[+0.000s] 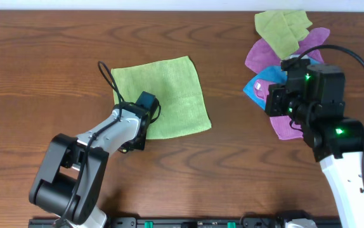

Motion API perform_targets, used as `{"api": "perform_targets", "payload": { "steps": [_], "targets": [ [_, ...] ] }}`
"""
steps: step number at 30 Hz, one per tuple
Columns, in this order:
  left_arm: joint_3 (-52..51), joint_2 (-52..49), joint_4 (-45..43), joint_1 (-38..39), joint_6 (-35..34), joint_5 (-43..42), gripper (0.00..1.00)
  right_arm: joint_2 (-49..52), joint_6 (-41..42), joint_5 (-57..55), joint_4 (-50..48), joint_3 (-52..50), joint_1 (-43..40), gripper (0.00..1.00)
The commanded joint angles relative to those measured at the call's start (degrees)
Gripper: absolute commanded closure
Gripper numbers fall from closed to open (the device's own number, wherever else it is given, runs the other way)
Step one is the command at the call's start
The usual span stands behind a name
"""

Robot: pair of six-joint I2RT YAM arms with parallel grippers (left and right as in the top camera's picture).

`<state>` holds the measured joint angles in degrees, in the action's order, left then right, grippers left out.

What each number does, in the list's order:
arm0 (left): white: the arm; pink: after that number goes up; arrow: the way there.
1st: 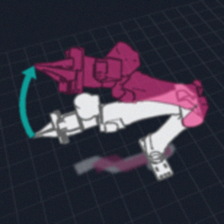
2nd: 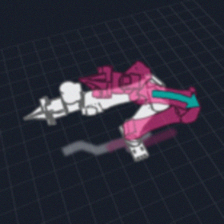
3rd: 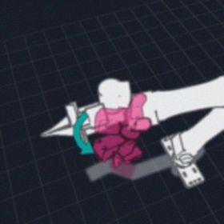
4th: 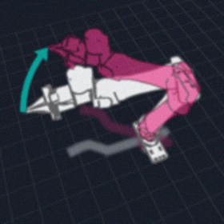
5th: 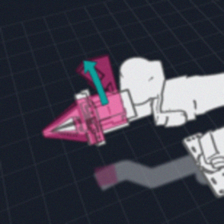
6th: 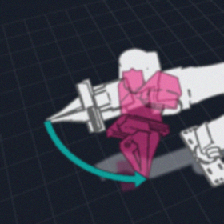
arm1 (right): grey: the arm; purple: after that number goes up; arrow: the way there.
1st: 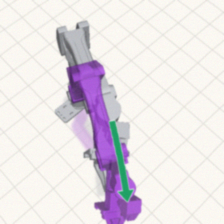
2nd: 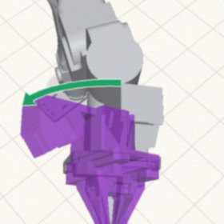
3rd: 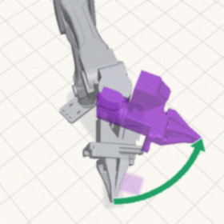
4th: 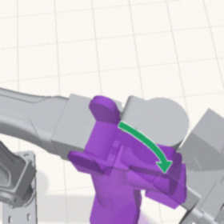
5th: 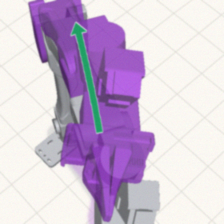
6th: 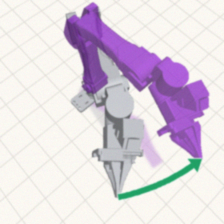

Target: Fold the cloth

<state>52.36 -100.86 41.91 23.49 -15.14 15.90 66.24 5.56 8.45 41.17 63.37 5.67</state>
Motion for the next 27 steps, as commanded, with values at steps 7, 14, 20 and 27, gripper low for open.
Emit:
{"api": "perform_targets", "payload": {
  "steps": [7,14,20,27],
  "targets": [
    [-1.5,-2.1,-2.4,-0.2,-1.6,0.5,0.94,8.5,-4.0,14.8,4.7,-0.7,1.4,0.99],
    [-1.5,-2.1,-3.5,-0.2,-1.6,-3.3,0.94,21.8,-3.9,14.5,-7.4,-0.7,13.1,0.99],
    [-1.5,-2.1,-3.8,-0.2,-1.6,-5.4,0.94,34.4,-1.3,12.4,-17.7,-0.6,18.7,0.99],
    [-1.5,-2.1,-4.6,-0.2,-1.6,-5.9,0.94,40.3,-0.5,12.3,-21.7,-0.3,20.7,0.99]
  ]
}}
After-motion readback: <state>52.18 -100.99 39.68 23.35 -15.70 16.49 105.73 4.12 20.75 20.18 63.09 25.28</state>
